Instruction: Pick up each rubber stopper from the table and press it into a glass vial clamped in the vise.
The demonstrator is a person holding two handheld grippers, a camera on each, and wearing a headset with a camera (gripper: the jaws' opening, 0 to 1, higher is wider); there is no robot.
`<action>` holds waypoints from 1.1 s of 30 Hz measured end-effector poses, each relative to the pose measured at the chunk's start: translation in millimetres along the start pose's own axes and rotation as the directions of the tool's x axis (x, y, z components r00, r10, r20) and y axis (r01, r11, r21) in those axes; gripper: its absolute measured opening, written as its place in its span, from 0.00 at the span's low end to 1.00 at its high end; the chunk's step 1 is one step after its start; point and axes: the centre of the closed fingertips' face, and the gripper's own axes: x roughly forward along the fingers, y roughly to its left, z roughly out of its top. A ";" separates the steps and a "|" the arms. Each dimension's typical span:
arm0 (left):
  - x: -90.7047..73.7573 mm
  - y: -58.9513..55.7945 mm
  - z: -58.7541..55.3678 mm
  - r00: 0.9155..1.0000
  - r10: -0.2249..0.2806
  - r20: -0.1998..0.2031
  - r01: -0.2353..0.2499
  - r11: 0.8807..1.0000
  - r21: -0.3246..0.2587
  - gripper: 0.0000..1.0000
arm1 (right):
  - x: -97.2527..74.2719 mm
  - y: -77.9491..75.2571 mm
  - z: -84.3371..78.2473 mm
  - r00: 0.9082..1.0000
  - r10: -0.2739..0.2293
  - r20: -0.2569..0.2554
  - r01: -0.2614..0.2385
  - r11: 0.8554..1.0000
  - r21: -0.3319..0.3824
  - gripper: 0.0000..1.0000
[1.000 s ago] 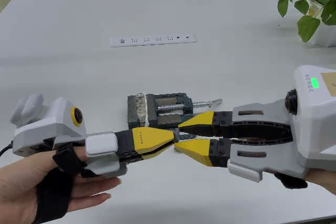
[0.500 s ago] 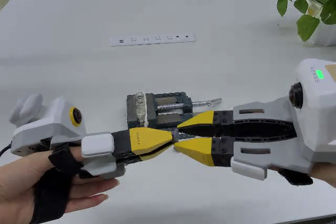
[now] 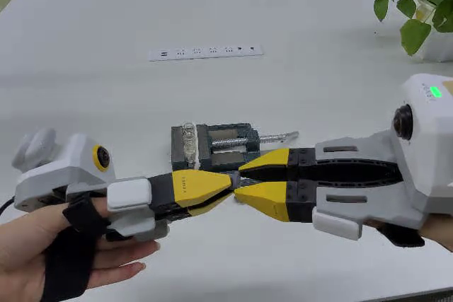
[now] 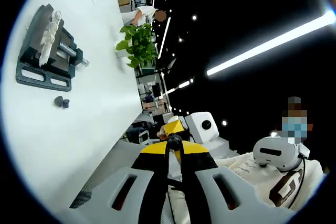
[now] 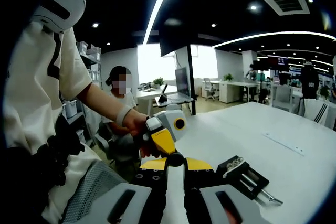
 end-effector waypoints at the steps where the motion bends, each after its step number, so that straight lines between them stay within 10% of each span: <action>1: -0.1 0.0 -0.3 1.000 0.000 -0.001 0.000 1.000 0.000 0.05 | 0.1 0.3 -0.2 1.000 0.002 -0.001 -0.002 1.000 0.004 0.06; 33: -2.1 3.0 -10.5 0.999 0.038 -0.034 -0.031 0.983 0.181 0.17 | 0.1 -0.3 -16.6 0.999 0.009 -0.035 -0.008 1.000 0.026 0.06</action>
